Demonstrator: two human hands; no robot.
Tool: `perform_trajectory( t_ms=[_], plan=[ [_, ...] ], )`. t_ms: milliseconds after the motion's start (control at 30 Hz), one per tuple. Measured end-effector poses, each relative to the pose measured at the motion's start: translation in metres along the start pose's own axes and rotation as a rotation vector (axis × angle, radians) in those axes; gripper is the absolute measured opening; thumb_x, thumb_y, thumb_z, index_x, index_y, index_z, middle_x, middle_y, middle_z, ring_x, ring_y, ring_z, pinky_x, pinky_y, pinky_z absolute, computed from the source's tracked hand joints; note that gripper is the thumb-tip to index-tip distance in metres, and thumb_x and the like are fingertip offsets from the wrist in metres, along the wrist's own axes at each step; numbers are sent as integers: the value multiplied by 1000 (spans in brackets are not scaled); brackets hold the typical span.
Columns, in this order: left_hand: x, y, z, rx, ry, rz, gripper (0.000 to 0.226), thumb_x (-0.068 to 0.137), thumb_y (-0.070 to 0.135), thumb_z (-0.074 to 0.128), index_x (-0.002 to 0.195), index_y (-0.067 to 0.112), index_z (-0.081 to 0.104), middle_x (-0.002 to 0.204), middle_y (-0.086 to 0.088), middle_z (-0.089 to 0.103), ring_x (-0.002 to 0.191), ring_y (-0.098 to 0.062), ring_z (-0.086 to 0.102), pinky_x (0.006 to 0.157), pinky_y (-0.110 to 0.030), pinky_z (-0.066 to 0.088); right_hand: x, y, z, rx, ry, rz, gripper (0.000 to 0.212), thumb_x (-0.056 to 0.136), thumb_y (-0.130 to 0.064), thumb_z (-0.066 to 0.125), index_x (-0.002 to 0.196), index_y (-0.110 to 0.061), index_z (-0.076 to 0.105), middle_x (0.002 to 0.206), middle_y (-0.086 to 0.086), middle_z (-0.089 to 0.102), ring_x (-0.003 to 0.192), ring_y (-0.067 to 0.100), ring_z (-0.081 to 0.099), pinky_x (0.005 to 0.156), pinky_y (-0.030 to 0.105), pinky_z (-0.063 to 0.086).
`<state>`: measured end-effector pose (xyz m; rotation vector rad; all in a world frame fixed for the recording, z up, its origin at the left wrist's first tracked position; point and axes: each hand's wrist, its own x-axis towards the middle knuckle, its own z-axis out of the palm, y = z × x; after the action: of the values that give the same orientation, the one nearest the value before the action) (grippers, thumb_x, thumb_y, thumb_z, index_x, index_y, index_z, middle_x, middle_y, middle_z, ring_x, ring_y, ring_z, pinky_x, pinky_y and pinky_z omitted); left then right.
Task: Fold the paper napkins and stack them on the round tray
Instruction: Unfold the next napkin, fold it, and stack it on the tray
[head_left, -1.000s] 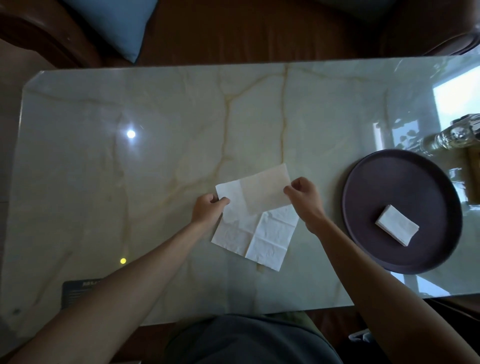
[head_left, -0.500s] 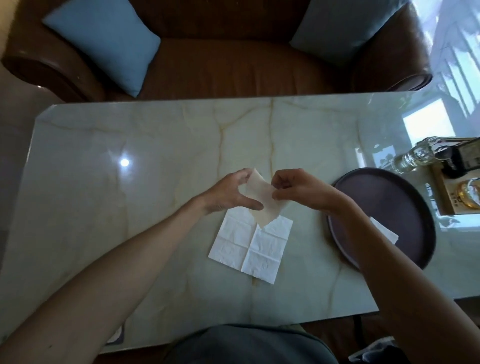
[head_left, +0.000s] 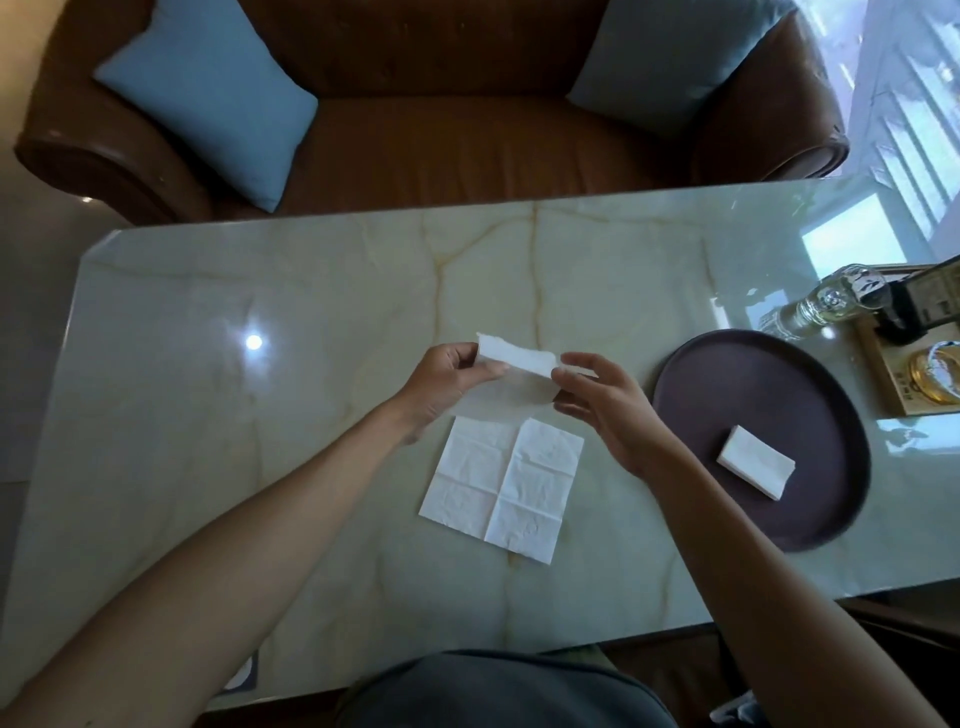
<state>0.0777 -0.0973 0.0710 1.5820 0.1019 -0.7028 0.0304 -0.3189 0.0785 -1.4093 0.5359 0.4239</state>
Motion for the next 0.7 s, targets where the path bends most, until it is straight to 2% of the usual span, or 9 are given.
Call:
perform_trajectory(
  t_ms=[100, 133, 233, 333, 367, 433, 533, 633, 700],
  plan=[
    [-2, -7, -3, -35, 28, -29, 26, 89, 20, 76, 113, 12, 74, 106, -7, 79, 92, -14, 72, 87, -34, 56, -1, 4, 9, 45, 56, -35, 44, 93, -11, 72, 135, -9, 57, 109, 15, 72, 103, 27, 69, 102, 43, 53],
    [-2, -9, -3, -42, 49, -27, 31, 88, 16, 76, 117, 11, 70, 108, -9, 78, 94, -16, 73, 89, -38, 57, -1, 4, 12, 47, 71, -50, 44, 93, -10, 72, 134, -11, 58, 108, 15, 72, 103, 27, 68, 102, 42, 53],
    [-1, -12, -2, -13, 125, -5, 57, 85, 10, 78, 136, 10, 51, 108, -8, 78, 91, -12, 73, 82, -31, 54, 1, 1, 17, -3, 82, -104, 43, 93, -9, 71, 133, -16, 59, 100, 13, 71, 95, 21, 67, 97, 40, 52],
    [-2, -13, -1, 74, 169, 70, 81, 85, 9, 78, 150, 21, 32, 100, -9, 75, 86, -8, 70, 84, -21, 54, 3, -4, 20, -123, 54, -162, 43, 91, -6, 72, 130, -19, 59, 95, 15, 68, 85, 19, 63, 82, 34, 50],
    [-2, -13, -1, 106, 160, 106, 78, 85, 9, 78, 149, 22, 35, 97, -12, 74, 86, -10, 70, 84, -23, 54, 4, -5, 21, -174, 34, -181, 44, 90, -5, 72, 130, -19, 59, 95, 17, 66, 83, 19, 62, 78, 33, 50],
    [-2, -9, -1, 175, 131, 161, 58, 85, 11, 78, 137, 22, 53, 95, -8, 75, 86, -16, 72, 88, -32, 58, 7, -6, 23, -289, 2, -225, 45, 88, -7, 73, 128, -22, 60, 99, 18, 67, 81, 23, 64, 75, 39, 54],
    [-4, -5, -2, 353, 140, 191, 33, 84, 21, 76, 116, 27, 70, 95, -10, 75, 87, -24, 72, 87, -46, 58, 11, -5, 25, -517, 27, -320, 39, 84, -16, 75, 120, -27, 64, 102, 13, 70, 87, 32, 67, 83, 50, 57],
    [-6, -3, 0, 493, 204, 225, 22, 86, 23, 76, 108, 26, 74, 83, -16, 68, 72, -23, 60, 76, -41, 54, 16, -7, 25, -646, 62, -363, 25, 86, -15, 76, 110, -22, 72, 96, 6, 71, 85, 26, 66, 84, 48, 56],
    [-6, -1, -1, 556, 238, 268, 13, 87, 26, 76, 101, 24, 75, 75, -1, 63, 68, -13, 55, 72, -36, 52, 18, -9, 24, -696, 62, -395, 16, 89, -18, 75, 105, -21, 76, 95, 5, 70, 84, 22, 64, 84, 45, 55]
  ],
)
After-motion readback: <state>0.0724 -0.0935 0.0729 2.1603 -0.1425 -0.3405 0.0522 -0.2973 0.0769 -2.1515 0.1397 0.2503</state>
